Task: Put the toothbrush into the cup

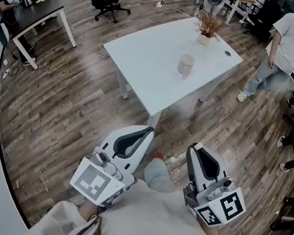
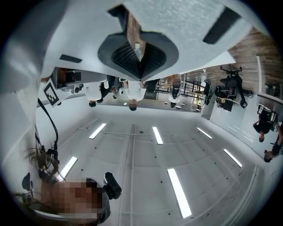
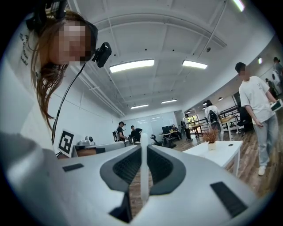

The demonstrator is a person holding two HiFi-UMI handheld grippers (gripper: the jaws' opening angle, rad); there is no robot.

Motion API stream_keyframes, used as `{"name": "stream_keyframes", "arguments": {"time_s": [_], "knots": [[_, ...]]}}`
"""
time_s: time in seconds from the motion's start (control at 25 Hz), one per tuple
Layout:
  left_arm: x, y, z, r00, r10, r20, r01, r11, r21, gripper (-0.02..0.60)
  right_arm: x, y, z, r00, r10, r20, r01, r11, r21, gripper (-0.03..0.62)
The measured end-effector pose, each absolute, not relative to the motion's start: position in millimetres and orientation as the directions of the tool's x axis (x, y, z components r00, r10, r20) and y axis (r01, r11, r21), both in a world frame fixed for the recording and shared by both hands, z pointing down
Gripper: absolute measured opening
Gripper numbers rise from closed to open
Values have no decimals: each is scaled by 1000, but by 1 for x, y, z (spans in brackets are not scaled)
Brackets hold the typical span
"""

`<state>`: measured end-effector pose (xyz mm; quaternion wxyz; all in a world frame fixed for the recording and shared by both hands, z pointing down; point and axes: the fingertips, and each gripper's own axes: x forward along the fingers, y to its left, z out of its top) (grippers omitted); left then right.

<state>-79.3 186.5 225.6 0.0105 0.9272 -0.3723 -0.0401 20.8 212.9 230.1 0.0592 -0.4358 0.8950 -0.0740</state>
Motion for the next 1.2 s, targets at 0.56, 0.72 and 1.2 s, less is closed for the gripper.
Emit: {"name": "stream_keyframes", "arguments": {"time_s": [0.56, 0.72, 1.2], "knots": [[-31, 76, 223, 709, -704, -36, -703, -710, 35, 9, 67, 97, 231, -646, -762, -41, -741, 639, -205, 48], [-16, 46, 221, 703, -711, -16, -711, -703, 36, 8, 83, 64, 228, -654, -755, -46, -732, 647, -214, 48], [3, -32, 226, 683, -730, -12, -727, -682, 76, 9, 98, -15, 230, -694, -718, -42, -694, 684, -224, 48]]}}
